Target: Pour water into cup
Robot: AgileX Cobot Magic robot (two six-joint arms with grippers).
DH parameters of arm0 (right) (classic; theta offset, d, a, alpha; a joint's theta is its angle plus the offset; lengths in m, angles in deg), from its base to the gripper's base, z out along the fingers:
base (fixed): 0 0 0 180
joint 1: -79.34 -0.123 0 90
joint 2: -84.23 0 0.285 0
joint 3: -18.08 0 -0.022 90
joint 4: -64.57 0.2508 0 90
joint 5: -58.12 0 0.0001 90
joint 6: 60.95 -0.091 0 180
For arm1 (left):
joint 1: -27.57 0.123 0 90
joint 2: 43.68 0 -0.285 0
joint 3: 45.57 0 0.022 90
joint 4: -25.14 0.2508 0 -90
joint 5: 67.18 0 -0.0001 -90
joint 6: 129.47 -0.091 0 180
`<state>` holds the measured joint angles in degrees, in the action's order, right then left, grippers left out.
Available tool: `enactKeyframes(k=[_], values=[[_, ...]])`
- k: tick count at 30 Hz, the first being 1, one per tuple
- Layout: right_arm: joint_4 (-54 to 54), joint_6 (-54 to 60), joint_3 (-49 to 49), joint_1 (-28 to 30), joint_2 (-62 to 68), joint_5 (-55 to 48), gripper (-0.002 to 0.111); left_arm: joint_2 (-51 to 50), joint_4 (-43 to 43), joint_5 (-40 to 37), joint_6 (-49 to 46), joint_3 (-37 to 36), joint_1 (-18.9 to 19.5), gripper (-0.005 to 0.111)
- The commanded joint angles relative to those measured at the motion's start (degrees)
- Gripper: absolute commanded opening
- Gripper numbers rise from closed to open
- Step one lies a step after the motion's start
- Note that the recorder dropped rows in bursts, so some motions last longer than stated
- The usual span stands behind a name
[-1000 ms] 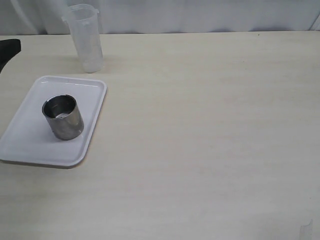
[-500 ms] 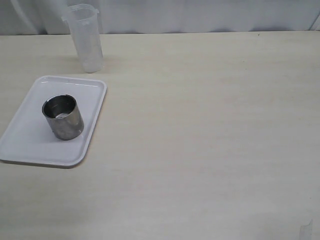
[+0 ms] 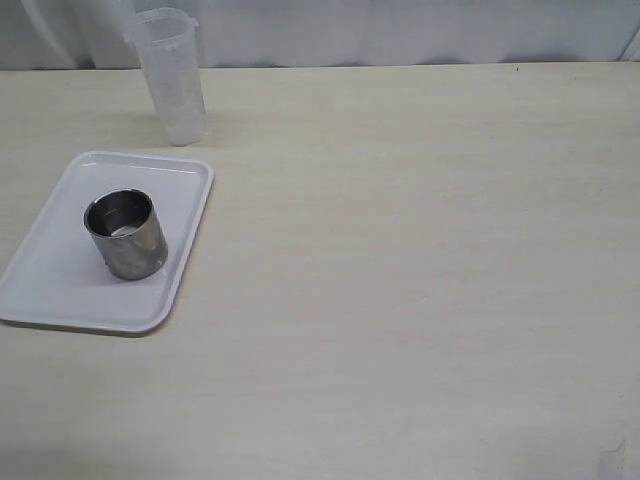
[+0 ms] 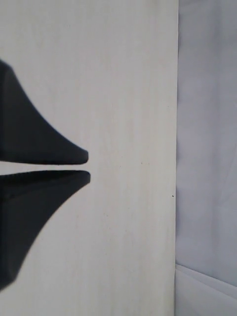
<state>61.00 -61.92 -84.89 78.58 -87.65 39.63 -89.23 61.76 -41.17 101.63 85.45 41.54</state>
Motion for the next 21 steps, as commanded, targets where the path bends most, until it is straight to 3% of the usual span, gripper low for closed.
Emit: enactKeyframes(k=[1,11,17,21], values=[[0.11,0.35,0.18,-0.22,-0.33,-0.02,0.004,4.57,-17.37,-8.98,0.19,-0.1,0.02,0.084],[0.11,0.35,0.18,-0.22,-0.33,-0.02,0.004,10.97,-27.92,-26.97,0.19,-0.1,0.02,0.084],[0.11,0.35,0.18,-0.22,-0.33,-0.02,0.004,14.65,-43.47,-27.42,-0.05,-0.1,0.02,0.084],[0.11,0.35,0.18,-0.22,-0.33,-0.02,0.004,16.61,-43.84,-27.42,-0.05,-0.1,0.02,0.084]])
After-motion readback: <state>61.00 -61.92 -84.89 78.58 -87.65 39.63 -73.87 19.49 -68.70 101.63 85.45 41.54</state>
